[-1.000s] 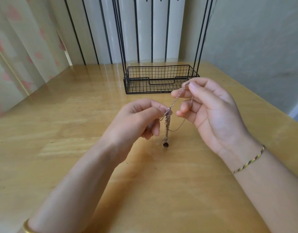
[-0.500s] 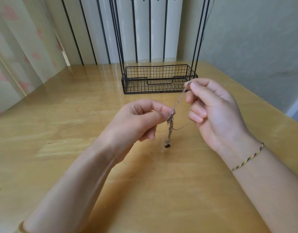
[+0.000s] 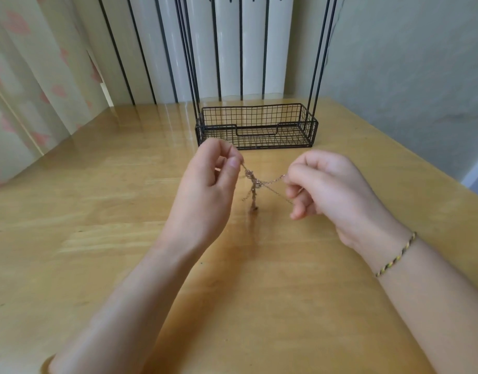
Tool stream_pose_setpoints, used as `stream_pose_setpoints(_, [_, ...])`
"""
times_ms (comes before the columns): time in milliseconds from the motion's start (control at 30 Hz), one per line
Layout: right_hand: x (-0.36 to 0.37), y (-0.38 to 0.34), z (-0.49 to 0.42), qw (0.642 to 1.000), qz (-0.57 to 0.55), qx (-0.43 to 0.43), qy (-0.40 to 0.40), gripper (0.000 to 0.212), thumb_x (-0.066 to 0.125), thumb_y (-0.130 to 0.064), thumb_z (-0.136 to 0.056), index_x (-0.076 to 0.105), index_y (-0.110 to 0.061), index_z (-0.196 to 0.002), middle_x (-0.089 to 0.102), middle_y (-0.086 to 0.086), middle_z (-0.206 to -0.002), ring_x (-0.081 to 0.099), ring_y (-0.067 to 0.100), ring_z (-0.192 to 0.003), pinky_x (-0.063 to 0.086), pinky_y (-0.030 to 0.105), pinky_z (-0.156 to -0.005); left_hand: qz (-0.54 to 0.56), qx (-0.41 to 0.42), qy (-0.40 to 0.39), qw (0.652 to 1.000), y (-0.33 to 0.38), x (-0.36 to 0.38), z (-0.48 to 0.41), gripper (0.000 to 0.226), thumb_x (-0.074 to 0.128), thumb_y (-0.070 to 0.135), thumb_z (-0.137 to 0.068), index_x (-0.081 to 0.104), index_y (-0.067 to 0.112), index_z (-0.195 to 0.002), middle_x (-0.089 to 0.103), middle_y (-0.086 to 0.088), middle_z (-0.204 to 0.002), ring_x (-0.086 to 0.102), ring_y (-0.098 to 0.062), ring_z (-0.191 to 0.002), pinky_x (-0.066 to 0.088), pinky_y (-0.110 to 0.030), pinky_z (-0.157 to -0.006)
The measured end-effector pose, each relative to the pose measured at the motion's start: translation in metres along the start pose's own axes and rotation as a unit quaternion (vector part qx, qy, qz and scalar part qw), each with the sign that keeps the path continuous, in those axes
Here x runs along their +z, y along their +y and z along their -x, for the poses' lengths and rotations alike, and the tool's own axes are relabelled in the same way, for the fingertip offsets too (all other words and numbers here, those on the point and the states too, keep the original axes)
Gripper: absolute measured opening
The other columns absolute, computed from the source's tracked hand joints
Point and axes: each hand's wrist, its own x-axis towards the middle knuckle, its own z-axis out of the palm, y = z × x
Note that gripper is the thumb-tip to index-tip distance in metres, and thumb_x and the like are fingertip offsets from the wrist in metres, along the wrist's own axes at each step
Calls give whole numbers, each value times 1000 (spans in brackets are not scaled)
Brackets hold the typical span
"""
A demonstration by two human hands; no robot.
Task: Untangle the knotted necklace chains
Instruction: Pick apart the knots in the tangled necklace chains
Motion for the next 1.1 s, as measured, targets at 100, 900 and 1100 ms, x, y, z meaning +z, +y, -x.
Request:
stream_pose_setpoints(100, [4, -1, 2, 998, -37, 15, -46, 11, 56, 2, -79, 56, -8, -74, 60, 3, -59, 50, 16, -43, 51, 32, -48, 23, 0, 11, 1000, 1, -1, -1, 14, 45, 16, -99, 51, 19, -87, 55, 0, -82, 49, -9, -73, 42, -22, -60])
stream_pose_setpoints(900, [8, -5, 1, 973, -212, -69, 56, 24, 58, -6, -88, 62, -12, -66, 61, 0, -66, 53, 15, -57, 53, 30, -61, 58, -84, -63, 993, 12, 2, 4, 16, 45, 18, -99, 52, 16, -86, 55, 6, -56, 35, -4, -40, 29, -13, -41])
stream_pose_setpoints(1100, [12, -5, 1, 944, -329, -7, 31, 27, 49, 0, -87, 50, -6, -60, 59, 10, -64, 56, 16, -53, 53, 28, -55, 80, -114, -75, 987, 13, 4, 4, 17, 45, 16, -100, 52, 14, -84, 60, 7, -64, 51, -5, -54, 43, -19, -47])
